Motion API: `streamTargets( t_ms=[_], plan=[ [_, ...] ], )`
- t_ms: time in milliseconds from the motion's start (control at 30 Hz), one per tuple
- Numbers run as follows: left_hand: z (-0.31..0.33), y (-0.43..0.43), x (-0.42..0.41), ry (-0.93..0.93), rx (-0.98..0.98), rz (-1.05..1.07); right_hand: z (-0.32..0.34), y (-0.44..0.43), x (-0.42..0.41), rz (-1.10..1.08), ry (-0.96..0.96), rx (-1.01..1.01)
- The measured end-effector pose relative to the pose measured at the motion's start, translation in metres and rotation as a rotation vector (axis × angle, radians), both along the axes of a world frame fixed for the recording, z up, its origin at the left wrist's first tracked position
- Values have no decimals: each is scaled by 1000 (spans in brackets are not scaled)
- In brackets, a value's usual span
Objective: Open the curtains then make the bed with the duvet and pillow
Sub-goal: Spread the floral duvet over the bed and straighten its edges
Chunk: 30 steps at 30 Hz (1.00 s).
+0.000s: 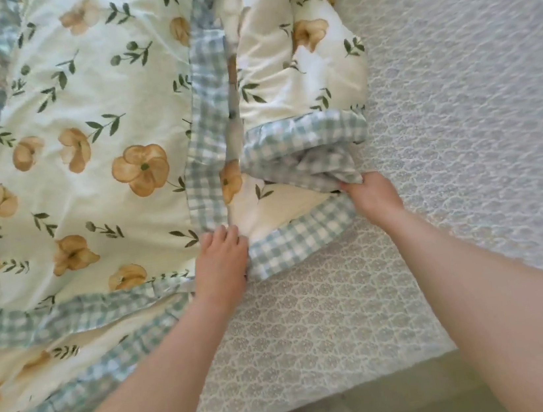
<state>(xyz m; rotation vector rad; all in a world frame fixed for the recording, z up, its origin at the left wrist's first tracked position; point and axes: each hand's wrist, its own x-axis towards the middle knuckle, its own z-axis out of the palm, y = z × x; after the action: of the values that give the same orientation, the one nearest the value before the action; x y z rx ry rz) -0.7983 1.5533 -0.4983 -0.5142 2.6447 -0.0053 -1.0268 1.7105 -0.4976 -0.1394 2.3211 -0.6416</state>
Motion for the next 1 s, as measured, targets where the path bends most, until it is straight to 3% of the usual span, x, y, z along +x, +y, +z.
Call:
streamTargets(
  t_ms=[300, 567, 767, 900, 1000],
  plan=[
    [20, 73, -11, -222, 236, -235, 19, 129, 41, -270, -100, -132],
    [13, 118, 5, -327, 369, -442, 14, 197, 82, -491, -163, -55],
    [-8, 116, 11, -285, 443, -296, 3, 184, 83, -482, -193, -24],
    [-22, 114, 11, -245, 478, -196, -5, 170, 63, -487, -326, -28],
    [-26, 118, 5, -245, 452, -136, -4, 163, 32, -747, -367, -183]
  ],
)
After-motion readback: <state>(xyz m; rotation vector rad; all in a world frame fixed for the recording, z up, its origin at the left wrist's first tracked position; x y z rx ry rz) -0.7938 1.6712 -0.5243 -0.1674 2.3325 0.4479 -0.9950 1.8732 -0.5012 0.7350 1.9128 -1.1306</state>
